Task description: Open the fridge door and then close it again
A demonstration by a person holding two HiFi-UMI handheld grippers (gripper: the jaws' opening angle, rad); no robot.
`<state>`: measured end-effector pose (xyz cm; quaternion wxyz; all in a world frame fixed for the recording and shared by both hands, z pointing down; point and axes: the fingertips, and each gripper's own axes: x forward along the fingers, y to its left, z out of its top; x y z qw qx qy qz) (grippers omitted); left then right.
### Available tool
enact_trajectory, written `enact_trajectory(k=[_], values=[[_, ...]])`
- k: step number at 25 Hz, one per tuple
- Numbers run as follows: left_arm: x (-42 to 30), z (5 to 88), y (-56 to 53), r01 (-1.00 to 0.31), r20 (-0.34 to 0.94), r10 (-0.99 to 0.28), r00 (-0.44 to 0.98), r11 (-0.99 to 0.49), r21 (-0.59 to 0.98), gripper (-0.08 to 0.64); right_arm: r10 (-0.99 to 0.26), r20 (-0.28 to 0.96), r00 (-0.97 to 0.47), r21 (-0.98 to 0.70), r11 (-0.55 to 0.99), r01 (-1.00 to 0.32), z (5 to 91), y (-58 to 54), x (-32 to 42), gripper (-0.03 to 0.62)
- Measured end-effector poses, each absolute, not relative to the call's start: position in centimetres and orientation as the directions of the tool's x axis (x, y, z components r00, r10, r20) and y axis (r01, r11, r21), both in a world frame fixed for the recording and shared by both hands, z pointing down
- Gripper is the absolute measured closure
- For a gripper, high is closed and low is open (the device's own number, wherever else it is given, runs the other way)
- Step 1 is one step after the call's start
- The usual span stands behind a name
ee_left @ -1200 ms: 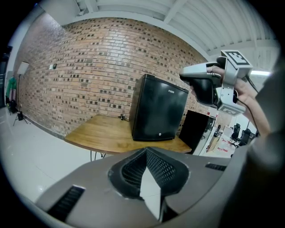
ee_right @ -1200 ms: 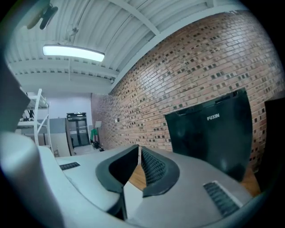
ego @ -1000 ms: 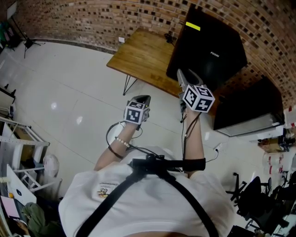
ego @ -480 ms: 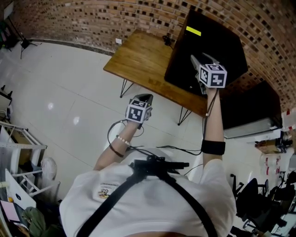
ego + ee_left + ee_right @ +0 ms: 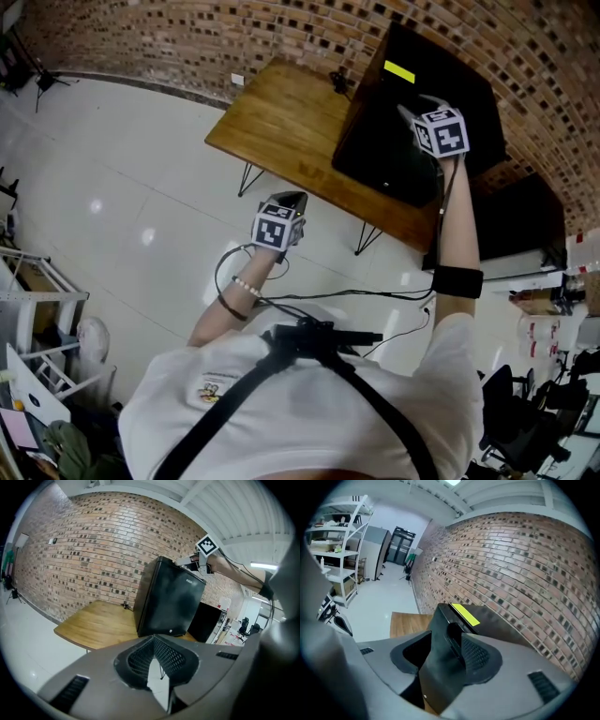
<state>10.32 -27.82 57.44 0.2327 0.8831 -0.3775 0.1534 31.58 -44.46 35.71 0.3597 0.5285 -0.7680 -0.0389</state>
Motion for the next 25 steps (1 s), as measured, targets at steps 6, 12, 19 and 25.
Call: enact_trajectory(k=[6,12,19,25], values=[[10.2,58.0,-28.8,-0.734,0.447,-0.587,0.675,-0.598,0.322,0.558,-0.780,0.602,-0.173,0.486,0.529,-0.696,37.0,-46.1,30.6,0.385],[9.4,58.4,-29.4,-0.736,0.449,-0.587,0.674,-0.585,0.340,0.558,-0.742,0.648,-0.170,0.482,0.573,-0.663,37.5,-46.8,30.3,0.448],[8.3,59.0,-29.0,-0.743,0.457,-0.589,0.667,-0.575,0.343,0.558,-0.697,0.687,-0.207,0.460,0.638,-0.618,37.6,-47.0,30.1,0.491],[7.6,59.8,-27.9,-0.743,0.466,-0.582,0.666,-0.568,0.353,0.558,-0.691,0.694,-0.201,0.470,0.647,-0.601,37.5,-46.8,29.9,0.511]])
